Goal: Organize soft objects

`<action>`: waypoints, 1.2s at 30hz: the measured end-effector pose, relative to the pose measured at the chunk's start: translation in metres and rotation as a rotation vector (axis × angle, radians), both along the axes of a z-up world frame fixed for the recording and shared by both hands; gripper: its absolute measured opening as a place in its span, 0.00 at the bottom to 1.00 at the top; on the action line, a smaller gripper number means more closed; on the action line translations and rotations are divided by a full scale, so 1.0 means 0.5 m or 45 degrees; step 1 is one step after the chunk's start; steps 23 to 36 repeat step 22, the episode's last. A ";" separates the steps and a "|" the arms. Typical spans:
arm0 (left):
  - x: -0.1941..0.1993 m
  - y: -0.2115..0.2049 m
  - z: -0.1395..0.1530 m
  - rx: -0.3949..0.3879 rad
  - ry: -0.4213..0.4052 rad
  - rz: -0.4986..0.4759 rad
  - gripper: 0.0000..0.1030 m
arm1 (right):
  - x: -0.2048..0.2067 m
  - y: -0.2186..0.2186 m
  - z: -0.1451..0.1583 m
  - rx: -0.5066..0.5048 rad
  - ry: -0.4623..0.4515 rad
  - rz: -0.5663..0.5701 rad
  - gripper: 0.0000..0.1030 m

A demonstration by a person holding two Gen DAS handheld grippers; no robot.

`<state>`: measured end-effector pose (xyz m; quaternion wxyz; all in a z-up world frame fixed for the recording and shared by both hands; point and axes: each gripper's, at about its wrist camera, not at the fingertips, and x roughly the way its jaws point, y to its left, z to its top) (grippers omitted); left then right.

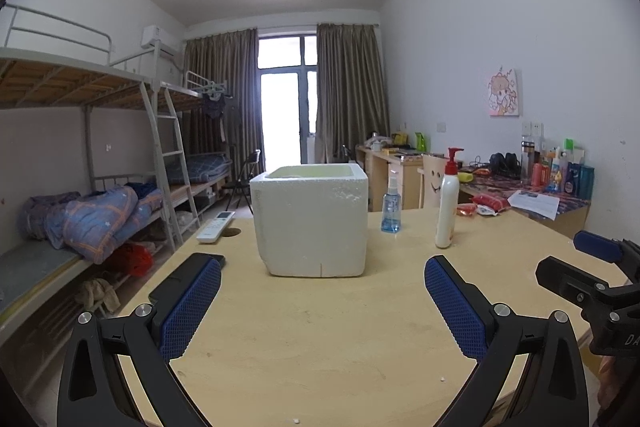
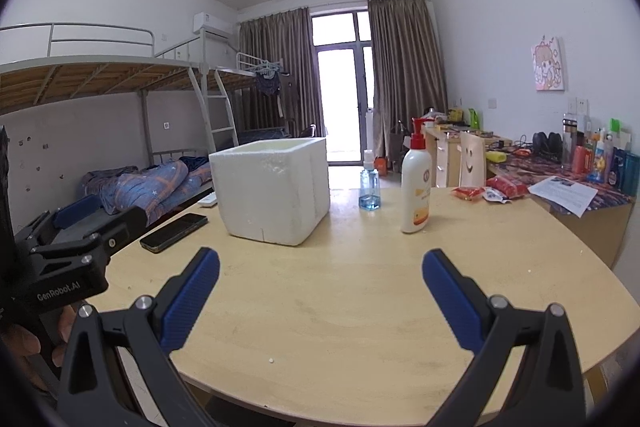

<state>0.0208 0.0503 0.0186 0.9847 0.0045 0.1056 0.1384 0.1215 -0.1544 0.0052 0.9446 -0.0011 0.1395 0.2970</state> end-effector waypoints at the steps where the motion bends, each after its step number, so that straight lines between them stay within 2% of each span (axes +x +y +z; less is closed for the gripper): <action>1: 0.000 -0.001 -0.003 0.003 0.000 0.005 0.99 | 0.000 -0.001 0.000 0.000 0.002 0.002 1.00; 36: -0.007 0.000 -0.008 -0.006 0.003 -0.003 0.99 | -0.004 0.009 0.002 -0.019 -0.005 0.025 1.00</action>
